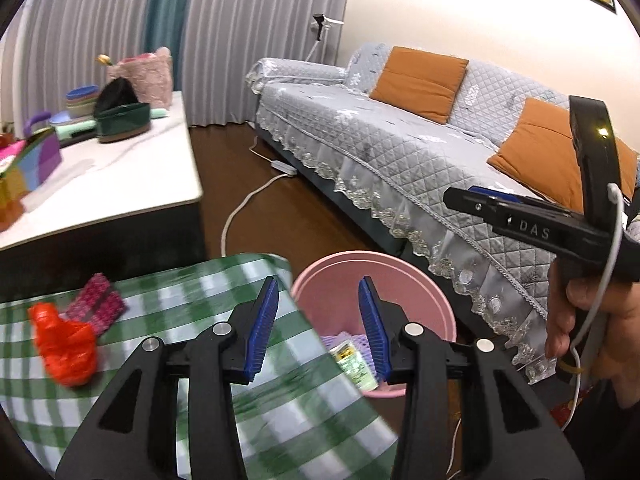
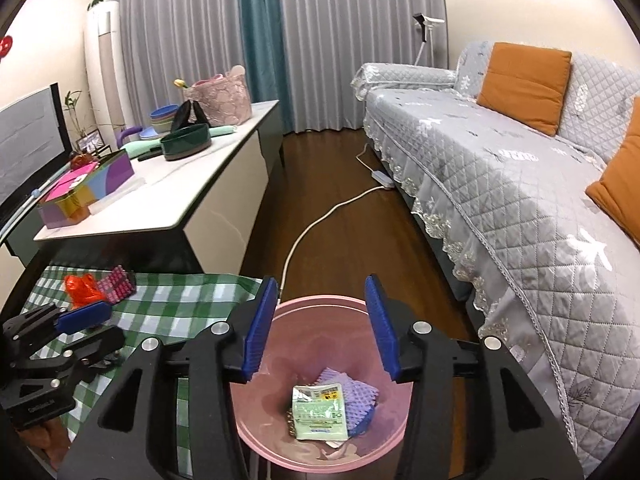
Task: Collect trash
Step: 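Move both open tools back over the table toward the black strap and bag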
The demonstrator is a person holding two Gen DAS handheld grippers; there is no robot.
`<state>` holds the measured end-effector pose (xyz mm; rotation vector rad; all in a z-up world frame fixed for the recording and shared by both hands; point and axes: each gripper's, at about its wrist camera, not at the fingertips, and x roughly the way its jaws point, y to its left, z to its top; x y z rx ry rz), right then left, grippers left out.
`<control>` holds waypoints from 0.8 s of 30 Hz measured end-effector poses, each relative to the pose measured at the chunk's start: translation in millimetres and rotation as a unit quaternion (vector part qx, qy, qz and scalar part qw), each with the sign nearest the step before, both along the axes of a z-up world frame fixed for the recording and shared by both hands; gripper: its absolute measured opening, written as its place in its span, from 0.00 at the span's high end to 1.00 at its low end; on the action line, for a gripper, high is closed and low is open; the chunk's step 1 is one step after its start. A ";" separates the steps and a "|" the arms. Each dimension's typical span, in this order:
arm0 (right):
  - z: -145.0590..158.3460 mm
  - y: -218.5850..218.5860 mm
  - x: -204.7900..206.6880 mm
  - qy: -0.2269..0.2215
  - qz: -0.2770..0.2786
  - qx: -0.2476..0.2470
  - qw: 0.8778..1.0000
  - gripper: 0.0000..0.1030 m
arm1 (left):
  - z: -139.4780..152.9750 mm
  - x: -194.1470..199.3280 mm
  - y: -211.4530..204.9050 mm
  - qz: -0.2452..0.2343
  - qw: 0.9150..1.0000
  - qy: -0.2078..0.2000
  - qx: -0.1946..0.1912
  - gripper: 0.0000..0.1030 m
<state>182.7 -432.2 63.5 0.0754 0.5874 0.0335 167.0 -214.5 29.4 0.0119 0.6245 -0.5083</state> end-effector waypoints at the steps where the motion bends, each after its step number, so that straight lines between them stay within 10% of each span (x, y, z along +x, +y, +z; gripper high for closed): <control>1: 2.4 4.8 -1.5 -0.001 0.004 0.001 1.000 0.54 | 3.4 -5.3 8.8 0.005 1.000 -0.004 0.003 0.60; 24: 8.9 94.4 -33.9 -0.005 0.099 0.024 0.995 0.54 | 4.7 -70.4 164.7 0.177 0.983 -0.034 0.023 0.61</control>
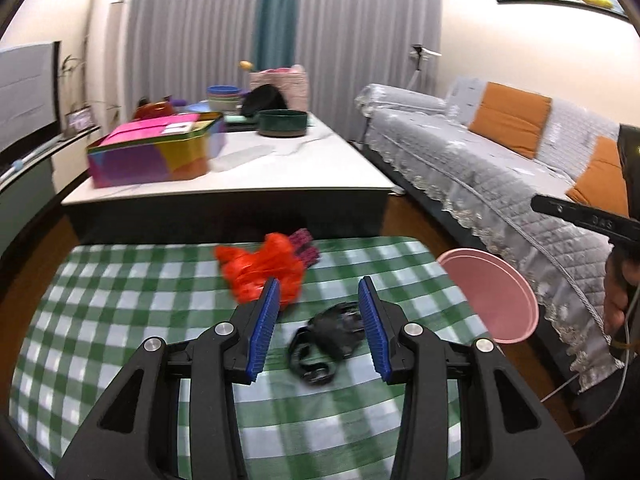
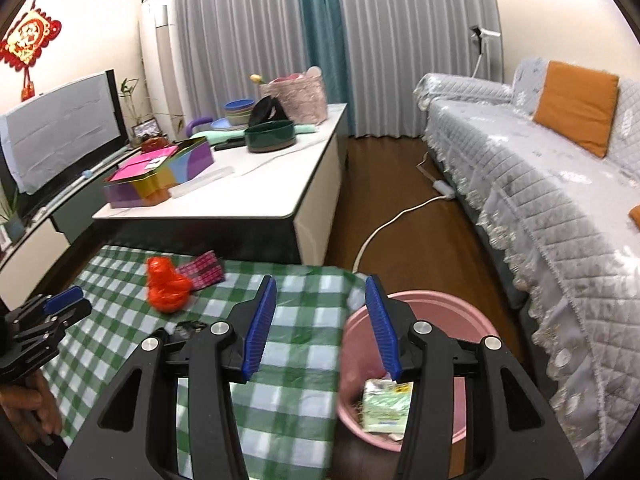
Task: Collect trash
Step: 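Move both open tools back over the table toward the black strap and bag, then grasp the black strap with the left tool while the right tool grasps the black plastic bag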
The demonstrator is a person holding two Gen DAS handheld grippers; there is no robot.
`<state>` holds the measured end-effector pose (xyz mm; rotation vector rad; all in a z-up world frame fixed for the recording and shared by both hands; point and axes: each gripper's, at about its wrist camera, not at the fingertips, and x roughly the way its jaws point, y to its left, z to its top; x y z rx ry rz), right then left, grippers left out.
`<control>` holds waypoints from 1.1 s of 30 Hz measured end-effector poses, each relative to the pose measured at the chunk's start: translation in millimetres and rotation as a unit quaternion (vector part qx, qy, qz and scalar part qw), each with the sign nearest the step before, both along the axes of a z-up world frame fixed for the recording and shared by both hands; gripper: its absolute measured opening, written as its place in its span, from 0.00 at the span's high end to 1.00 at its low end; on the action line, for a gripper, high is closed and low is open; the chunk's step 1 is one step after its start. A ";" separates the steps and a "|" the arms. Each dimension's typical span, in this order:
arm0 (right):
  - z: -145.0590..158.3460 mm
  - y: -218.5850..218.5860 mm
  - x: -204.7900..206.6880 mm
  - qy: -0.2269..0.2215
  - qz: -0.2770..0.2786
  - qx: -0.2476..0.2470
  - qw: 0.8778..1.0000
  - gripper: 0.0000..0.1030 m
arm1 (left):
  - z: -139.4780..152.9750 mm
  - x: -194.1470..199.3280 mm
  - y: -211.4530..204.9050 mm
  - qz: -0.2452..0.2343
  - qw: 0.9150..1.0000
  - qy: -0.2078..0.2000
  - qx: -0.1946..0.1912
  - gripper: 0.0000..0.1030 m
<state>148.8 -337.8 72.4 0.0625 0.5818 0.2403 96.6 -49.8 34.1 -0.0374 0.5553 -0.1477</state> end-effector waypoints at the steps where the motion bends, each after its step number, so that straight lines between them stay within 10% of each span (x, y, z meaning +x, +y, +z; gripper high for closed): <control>1: -3.3 6.6 1.7 0.004 0.008 0.001 1.000 0.54 | -0.8 -1.3 6.0 0.007 1.000 0.000 0.001 0.61; 33: -102.3 142.4 61.9 0.099 0.147 -0.053 0.983 0.58 | -84.0 44.5 20.2 0.011 0.996 0.088 -0.031 0.65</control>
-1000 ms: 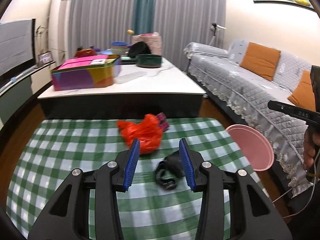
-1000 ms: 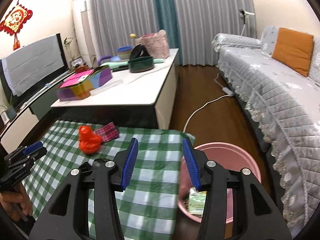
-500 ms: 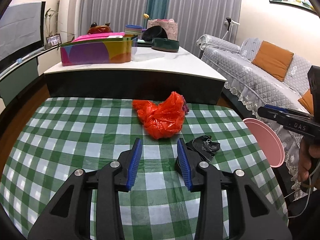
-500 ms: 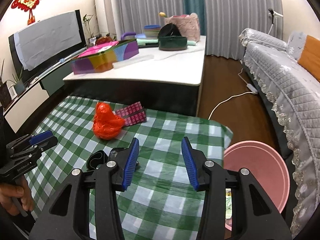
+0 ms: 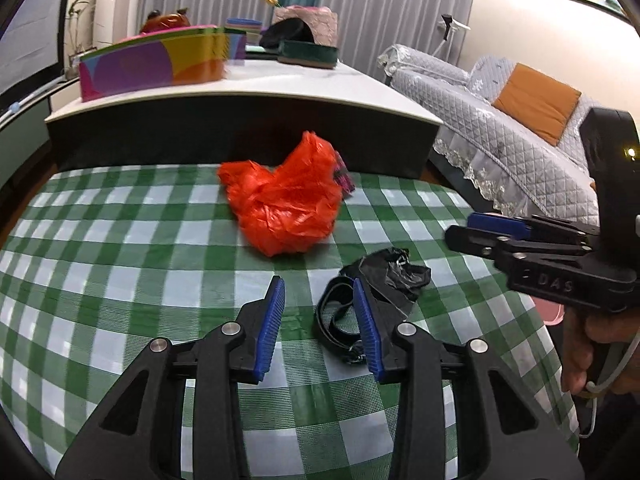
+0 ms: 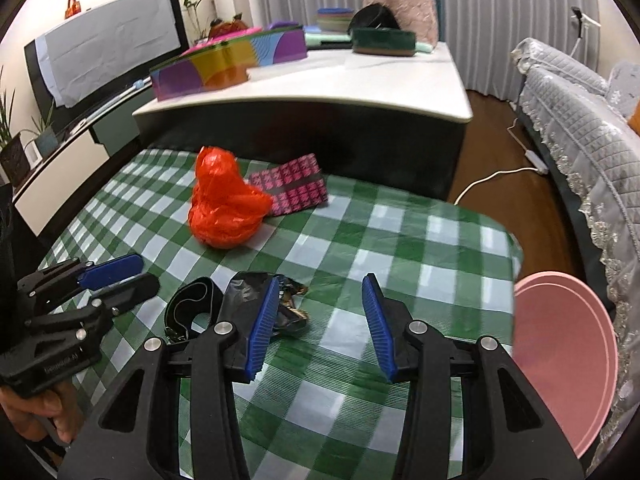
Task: Collect trash
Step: 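Grasp the black strap with the left tool while the right tool grasps the black plastic bag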
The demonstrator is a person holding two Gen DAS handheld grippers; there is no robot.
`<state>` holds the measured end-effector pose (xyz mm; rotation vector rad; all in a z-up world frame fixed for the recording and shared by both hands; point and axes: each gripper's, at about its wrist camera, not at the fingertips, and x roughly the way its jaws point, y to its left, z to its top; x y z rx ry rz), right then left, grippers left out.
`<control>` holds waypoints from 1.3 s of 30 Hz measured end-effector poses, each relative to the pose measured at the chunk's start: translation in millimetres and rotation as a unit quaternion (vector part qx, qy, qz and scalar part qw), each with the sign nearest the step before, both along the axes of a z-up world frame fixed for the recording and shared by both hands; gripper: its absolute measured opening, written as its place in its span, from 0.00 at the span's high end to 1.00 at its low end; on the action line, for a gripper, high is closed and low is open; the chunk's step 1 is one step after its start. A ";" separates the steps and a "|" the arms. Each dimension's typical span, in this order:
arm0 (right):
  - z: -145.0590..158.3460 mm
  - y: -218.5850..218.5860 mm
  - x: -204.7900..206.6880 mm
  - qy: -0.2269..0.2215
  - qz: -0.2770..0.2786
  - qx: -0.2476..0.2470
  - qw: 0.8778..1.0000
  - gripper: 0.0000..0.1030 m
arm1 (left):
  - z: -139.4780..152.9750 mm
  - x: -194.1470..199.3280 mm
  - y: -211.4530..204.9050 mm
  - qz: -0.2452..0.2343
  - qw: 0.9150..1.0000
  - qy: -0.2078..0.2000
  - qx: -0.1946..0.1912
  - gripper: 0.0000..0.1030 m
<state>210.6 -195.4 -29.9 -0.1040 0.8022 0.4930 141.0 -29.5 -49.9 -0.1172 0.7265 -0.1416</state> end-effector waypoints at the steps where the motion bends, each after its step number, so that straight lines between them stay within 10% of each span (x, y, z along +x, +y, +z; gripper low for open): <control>1: -4.3 4.1 2.1 0.007 0.006 -0.001 1.000 0.57 | -3.0 2.0 -0.9 -0.001 1.000 0.006 0.000 0.65; 8: -26.1 20.5 11.3 0.040 0.026 -0.009 0.999 0.58 | -19.5 11.6 -6.7 -0.019 0.999 0.041 -0.004 0.81; 17: -32.3 20.7 14.9 0.070 0.041 0.014 0.997 0.87 | -23.2 14.2 -8.5 -0.029 0.998 0.054 -0.005 0.95; 39: 35.1 -22.6 -26.7 -0.041 0.005 0.008 0.999 0.95 | 17.8 -9.2 -17.7 -0.013 0.999 -0.016 0.033 0.96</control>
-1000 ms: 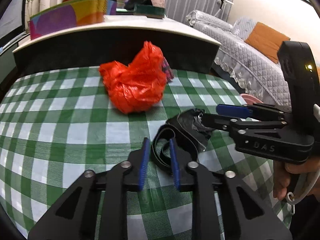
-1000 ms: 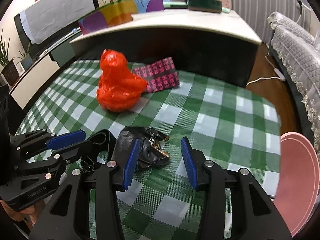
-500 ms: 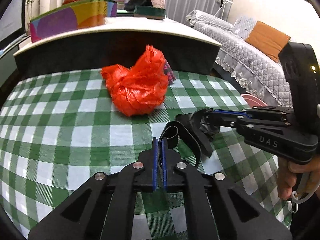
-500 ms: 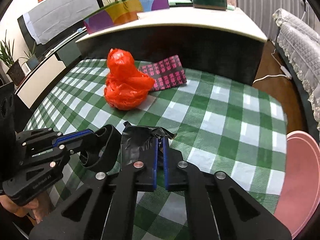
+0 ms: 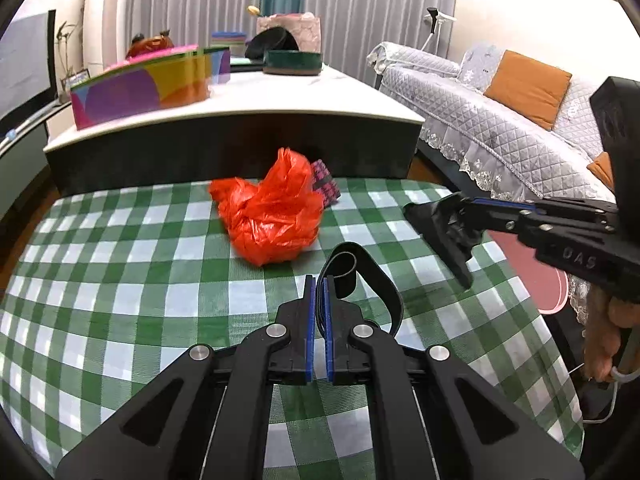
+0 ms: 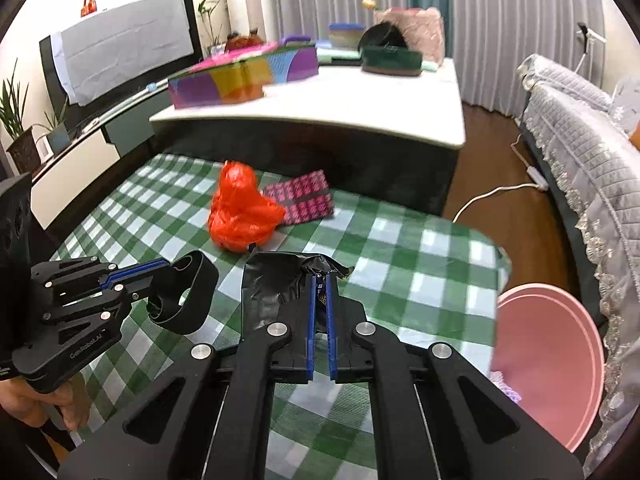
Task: Collect trash
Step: 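Grasp the black strap with the left tool while the right tool grasps the black plastic bag, then carry the black strap with the left tool while the right tool carries the black bag to the bin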
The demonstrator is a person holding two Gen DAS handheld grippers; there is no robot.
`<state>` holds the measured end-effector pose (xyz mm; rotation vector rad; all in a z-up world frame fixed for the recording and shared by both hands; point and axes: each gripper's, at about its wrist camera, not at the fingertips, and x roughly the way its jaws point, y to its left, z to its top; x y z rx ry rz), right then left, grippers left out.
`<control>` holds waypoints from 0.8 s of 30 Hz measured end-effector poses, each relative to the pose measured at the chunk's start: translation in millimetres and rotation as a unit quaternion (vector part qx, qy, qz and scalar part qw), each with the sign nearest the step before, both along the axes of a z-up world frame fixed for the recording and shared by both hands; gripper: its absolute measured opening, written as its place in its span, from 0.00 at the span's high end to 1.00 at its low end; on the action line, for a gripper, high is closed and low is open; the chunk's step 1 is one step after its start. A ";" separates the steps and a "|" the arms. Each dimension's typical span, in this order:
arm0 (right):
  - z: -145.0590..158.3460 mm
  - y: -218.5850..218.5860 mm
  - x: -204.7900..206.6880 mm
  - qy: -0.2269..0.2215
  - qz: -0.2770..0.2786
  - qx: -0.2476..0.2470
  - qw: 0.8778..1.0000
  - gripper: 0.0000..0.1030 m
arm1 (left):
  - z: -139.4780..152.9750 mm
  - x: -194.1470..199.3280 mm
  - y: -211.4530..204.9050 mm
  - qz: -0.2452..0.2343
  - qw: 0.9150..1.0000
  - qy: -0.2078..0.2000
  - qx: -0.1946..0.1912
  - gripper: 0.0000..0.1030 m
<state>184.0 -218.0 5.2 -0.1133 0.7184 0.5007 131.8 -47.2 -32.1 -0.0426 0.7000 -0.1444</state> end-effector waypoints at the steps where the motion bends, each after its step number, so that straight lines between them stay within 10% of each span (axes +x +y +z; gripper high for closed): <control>1: 3.9 -4.9 -3.1 -0.005 -0.004 0.002 1.000 0.95 | 3.3 -1.9 -0.9 0.001 1.000 -0.004 0.000 0.96; 24: 53.6 -82.9 -50.8 -0.056 -0.066 0.041 0.995 0.95 | 44.6 -38.0 -23.7 -0.004 0.999 -0.047 0.005 0.96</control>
